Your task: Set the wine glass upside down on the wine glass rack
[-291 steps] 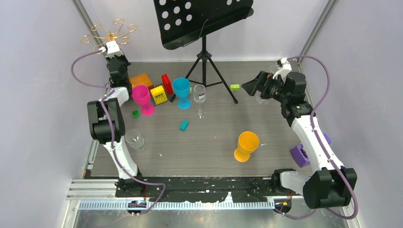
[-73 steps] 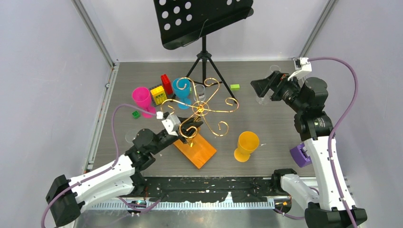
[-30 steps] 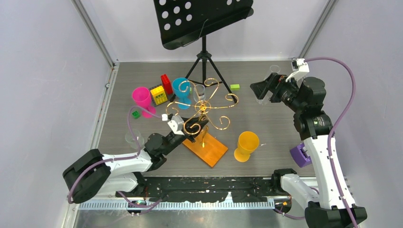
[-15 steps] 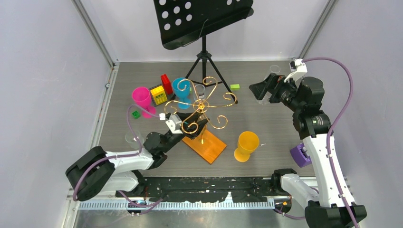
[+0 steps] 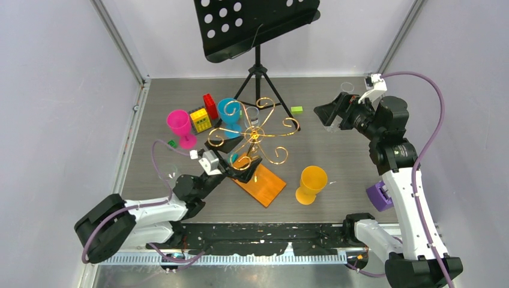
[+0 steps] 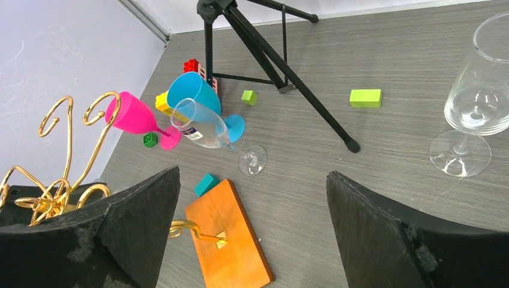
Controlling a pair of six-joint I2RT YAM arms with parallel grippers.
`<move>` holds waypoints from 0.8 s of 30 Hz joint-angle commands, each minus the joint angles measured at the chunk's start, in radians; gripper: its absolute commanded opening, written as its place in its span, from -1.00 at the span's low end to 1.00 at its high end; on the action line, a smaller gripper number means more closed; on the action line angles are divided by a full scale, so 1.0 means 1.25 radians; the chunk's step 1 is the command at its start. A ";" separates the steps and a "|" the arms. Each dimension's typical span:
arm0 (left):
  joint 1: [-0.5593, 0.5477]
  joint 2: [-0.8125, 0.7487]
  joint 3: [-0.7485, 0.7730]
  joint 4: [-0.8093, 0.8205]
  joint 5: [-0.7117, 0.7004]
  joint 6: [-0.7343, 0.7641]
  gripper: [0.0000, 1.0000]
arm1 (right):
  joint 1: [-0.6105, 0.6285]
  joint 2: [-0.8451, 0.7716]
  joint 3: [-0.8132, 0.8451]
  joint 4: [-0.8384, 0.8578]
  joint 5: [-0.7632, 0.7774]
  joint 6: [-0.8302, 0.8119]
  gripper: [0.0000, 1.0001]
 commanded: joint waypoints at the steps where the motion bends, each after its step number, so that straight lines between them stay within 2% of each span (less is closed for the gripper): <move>1: 0.000 -0.066 -0.034 0.003 -0.034 0.001 0.99 | 0.002 0.000 0.016 0.040 -0.011 -0.013 0.96; 3: 0.000 -0.116 -0.046 -0.061 -0.075 -0.001 0.99 | 0.003 0.001 0.021 0.040 -0.008 -0.013 0.96; 5: 0.000 -0.188 -0.042 -0.190 -0.123 -0.026 0.99 | 0.003 0.001 0.027 0.040 -0.005 -0.013 0.96; 8: -0.002 -0.318 -0.010 -0.480 -0.174 -0.048 0.99 | 0.002 -0.003 0.031 0.040 0.007 -0.013 0.96; 15: -0.005 -0.590 0.054 -0.920 -0.297 -0.120 0.99 | 0.003 -0.010 0.025 0.041 0.049 -0.008 0.95; 20: -0.004 -0.690 0.136 -1.224 -0.410 -0.227 0.99 | 0.003 -0.003 0.021 0.042 0.058 0.003 0.94; 24: -0.004 -0.712 0.201 -1.444 -0.520 -0.363 0.99 | 0.003 0.014 0.019 0.043 0.057 0.020 0.94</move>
